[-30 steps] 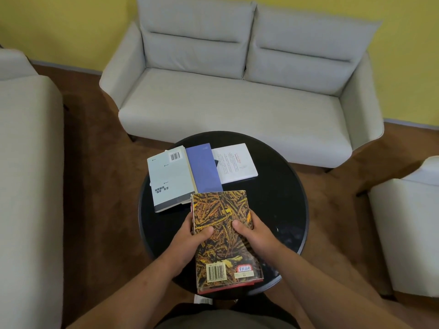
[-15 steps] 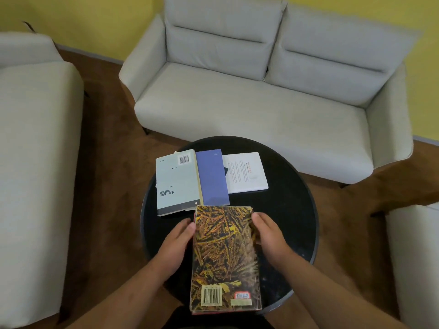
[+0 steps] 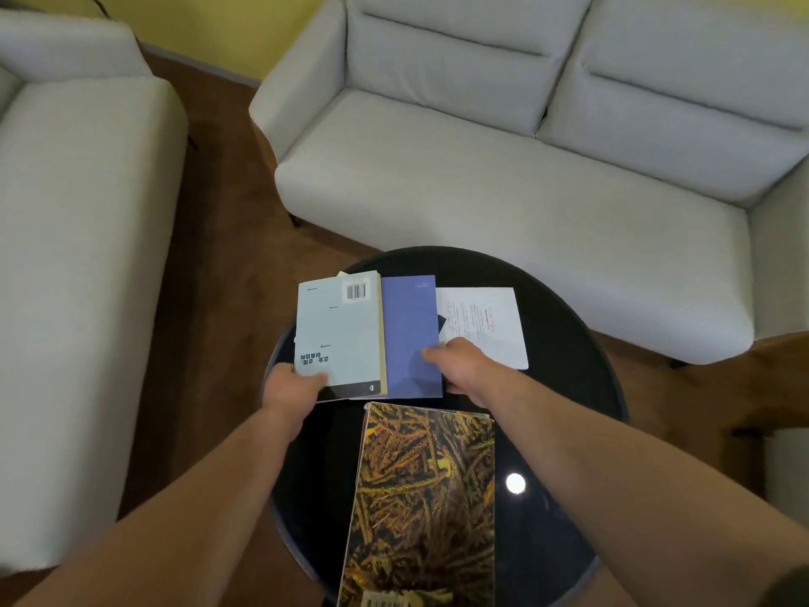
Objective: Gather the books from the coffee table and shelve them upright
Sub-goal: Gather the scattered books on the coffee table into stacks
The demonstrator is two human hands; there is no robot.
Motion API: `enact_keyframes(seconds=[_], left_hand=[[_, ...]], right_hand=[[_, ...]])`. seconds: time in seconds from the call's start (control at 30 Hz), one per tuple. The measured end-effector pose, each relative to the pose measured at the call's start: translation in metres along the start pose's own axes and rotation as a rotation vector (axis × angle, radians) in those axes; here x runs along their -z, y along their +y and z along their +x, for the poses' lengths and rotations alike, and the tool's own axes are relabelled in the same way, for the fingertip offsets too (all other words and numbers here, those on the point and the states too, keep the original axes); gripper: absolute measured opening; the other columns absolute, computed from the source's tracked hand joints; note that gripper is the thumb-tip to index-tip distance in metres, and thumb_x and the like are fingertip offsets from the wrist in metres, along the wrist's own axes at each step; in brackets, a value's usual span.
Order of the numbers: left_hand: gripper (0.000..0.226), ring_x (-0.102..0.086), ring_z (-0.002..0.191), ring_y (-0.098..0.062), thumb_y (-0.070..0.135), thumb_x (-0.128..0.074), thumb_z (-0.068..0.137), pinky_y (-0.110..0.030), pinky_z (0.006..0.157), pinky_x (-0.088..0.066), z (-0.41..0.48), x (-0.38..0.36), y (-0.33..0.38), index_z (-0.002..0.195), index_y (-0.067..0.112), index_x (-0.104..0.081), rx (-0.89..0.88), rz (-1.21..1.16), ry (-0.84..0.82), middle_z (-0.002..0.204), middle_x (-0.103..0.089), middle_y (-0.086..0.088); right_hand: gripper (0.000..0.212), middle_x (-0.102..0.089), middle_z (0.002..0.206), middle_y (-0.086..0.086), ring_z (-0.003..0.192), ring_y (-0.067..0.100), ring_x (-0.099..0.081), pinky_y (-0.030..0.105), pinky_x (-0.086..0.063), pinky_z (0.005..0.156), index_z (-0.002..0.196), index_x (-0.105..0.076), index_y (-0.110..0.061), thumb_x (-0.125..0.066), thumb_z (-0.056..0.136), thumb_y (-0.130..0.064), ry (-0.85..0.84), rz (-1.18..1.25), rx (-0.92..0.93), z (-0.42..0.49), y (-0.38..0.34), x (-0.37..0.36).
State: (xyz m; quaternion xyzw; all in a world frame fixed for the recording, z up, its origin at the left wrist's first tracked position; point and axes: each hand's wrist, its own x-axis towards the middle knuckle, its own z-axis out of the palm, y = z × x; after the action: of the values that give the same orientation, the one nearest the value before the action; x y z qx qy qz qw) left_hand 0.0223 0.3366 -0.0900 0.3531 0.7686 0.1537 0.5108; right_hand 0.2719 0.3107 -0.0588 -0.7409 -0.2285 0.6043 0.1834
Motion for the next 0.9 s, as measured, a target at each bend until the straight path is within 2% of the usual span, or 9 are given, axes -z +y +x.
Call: enact_keyframes(seconds=[0.1, 0.27, 0.37, 0.47, 0.53, 0.6, 0.63, 0.8, 0.9], left_hand=[[0.033, -0.064, 0.11, -0.035, 0.006, -0.07, 0.09, -0.045, 0.094, -0.054, 0.002, -0.005, 0.0, 0.121, -0.001, -0.063, 0.025, -0.035, 0.02, 0.122, -0.067, -0.015], [0.038, -0.062, 0.107, -0.031, 0.004, -0.074, 0.087, -0.042, 0.092, -0.053, 0.006, -0.001, 0.004, 0.122, 0.0, -0.06, 0.094, -0.069, -0.005, 0.121, -0.067, -0.013], [0.041, -0.065, 0.107, -0.029, 0.0, -0.073, 0.085, -0.047, 0.088, -0.058, 0.006, 0.006, 0.008, 0.122, 0.009, -0.059, 0.113, -0.161, -0.053, 0.122, -0.068, -0.008], [0.036, -0.066, 0.102, -0.023, -0.001, -0.064, 0.093, -0.042, 0.071, -0.063, -0.013, 0.014, 0.019, 0.123, 0.017, -0.055, 0.059, -0.297, -0.112, 0.116, -0.067, -0.002], [0.034, -0.067, 0.104, -0.022, 0.001, -0.06, 0.097, -0.041, 0.074, -0.063, -0.032, 0.019, 0.027, 0.125, 0.019, -0.056, 0.0, -0.369, -0.157, 0.117, -0.067, 0.0], [0.033, -0.067, 0.109, -0.026, 0.003, -0.06, 0.097, -0.045, 0.082, -0.062, -0.055, 0.026, 0.037, 0.126, 0.019, -0.057, -0.052, -0.427, -0.183, 0.121, -0.067, -0.002], [0.032, -0.066, 0.11, -0.027, 0.004, -0.06, 0.097, -0.046, 0.086, -0.061, -0.066, 0.03, 0.041, 0.126, 0.019, -0.058, -0.069, -0.457, -0.186, 0.123, -0.067, -0.003], [0.029, -0.068, 0.112, -0.026, 0.01, -0.058, 0.099, -0.045, 0.089, -0.059, -0.135, 0.041, 0.049, 0.126, 0.02, -0.058, -0.122, -0.637, -0.255, 0.123, -0.069, -0.005], [0.027, -0.073, 0.106, -0.024, 0.014, -0.053, 0.102, -0.042, 0.081, -0.061, -0.172, 0.037, 0.041, 0.127, 0.02, -0.059, -0.088, -0.767, -0.342, 0.118, -0.074, -0.006]], right_hand=[[0.049, -0.059, 0.139, 0.009, 0.126, 0.033, -0.056, 0.054, -0.045, 0.11, 0.136, -0.054, -0.006, -0.066, 0.095, -0.029, -0.023, 0.081, -0.062, 0.008, 0.002, -0.007], [0.043, -0.063, 0.132, 0.009, 0.121, 0.032, -0.06, 0.05, -0.054, 0.099, 0.128, -0.058, -0.009, -0.07, 0.094, -0.031, -0.056, 0.077, -0.061, 0.003, 0.0, -0.01], [0.027, -0.065, 0.121, 0.007, 0.11, 0.029, -0.063, 0.05, -0.056, 0.098, 0.126, -0.055, -0.013, -0.06, 0.101, -0.024, -0.085, 0.068, 0.014, -0.001, -0.002, -0.009], [0.037, -0.059, 0.132, 0.009, 0.113, 0.029, -0.06, 0.051, -0.054, 0.1, 0.137, -0.05, -0.015, -0.052, 0.102, -0.027, 0.008, -0.078, 0.12, -0.009, -0.005, -0.004], [0.035, -0.056, 0.132, 0.004, 0.11, 0.024, -0.058, 0.045, -0.059, 0.087, 0.139, -0.047, -0.017, -0.048, 0.105, -0.027, 0.035, -0.082, 0.173, -0.02, -0.006, 0.004], [0.03, -0.054, 0.126, -0.002, 0.101, 0.016, -0.056, 0.031, -0.055, 0.068, 0.137, -0.047, -0.021, -0.043, 0.108, -0.024, 0.022, -0.015, 0.22, -0.036, -0.006, 0.017], [0.027, -0.055, 0.123, -0.004, 0.097, 0.013, -0.057, 0.028, -0.052, 0.064, 0.135, -0.047, -0.025, -0.042, 0.109, -0.023, 0.029, 0.008, 0.248, -0.044, -0.003, 0.025], [0.024, -0.06, 0.116, -0.004, 0.097, 0.013, -0.062, 0.033, -0.053, 0.069, 0.129, -0.048, -0.032, -0.045, 0.108, -0.021, 0.183, 0.299, 0.342, -0.083, 0.014, 0.064], [0.025, -0.064, 0.118, -0.003, 0.098, 0.018, -0.064, 0.036, -0.053, 0.07, 0.132, -0.05, -0.029, -0.047, 0.107, -0.024, 0.262, 0.466, 0.334, -0.106, 0.023, 0.083]])
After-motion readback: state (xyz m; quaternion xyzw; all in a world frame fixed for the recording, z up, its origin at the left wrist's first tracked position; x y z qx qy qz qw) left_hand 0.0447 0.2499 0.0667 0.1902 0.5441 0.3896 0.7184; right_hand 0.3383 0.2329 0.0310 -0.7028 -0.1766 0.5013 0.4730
